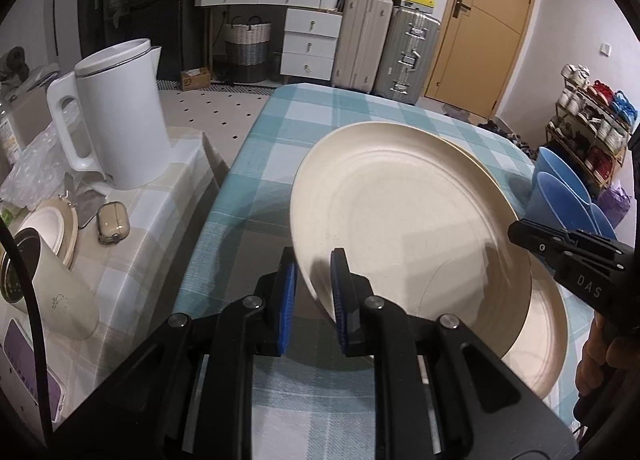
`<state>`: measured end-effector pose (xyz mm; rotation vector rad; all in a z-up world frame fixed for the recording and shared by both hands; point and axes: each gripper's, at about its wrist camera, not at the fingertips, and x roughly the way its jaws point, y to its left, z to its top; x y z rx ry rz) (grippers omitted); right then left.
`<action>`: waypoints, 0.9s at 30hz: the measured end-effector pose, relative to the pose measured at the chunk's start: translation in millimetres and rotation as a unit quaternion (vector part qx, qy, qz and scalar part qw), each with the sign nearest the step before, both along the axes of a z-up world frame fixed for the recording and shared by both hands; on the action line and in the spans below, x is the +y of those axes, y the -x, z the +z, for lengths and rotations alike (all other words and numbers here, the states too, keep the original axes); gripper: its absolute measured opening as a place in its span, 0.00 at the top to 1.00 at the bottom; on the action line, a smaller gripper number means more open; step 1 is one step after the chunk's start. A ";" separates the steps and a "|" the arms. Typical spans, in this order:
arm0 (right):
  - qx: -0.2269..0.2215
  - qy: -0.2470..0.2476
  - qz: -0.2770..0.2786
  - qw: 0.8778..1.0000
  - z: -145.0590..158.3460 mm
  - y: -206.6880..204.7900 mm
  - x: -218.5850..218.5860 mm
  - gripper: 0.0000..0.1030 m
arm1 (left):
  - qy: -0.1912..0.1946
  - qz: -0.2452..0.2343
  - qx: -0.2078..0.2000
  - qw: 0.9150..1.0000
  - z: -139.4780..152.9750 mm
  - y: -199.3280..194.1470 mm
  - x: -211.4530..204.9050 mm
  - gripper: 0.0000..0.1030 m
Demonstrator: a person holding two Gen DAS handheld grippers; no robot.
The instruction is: Organize plates and bowls
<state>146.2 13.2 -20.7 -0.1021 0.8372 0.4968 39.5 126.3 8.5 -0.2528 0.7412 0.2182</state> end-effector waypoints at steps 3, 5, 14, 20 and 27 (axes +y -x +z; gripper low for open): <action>-0.009 -0.001 -0.007 1.000 7.1 8.1 -8.4 0.88 | -0.002 -0.009 -0.005 1.000 6.2 1.6 -8.3 0.87; -0.014 -0.003 -0.012 1.000 11.1 13.1 -14.2 0.88 | -0.005 -0.014 -0.009 1.000 10.0 3.3 -12.4 0.87; -0.022 -0.013 -0.033 0.999 20.6 35.2 -39.3 0.88 | -0.009 -0.037 -0.013 0.999 19.5 8.1 -35.4 0.87; -0.021 -0.018 -0.047 0.999 22.8 45.5 -59.6 0.88 | -0.012 -0.055 -0.011 0.998 20.4 8.3 -53.5 0.87; -0.025 -0.023 -0.064 0.997 29.4 55.8 -78.6 0.88 | -0.013 -0.076 -0.013 0.997 22.9 9.8 -70.9 0.87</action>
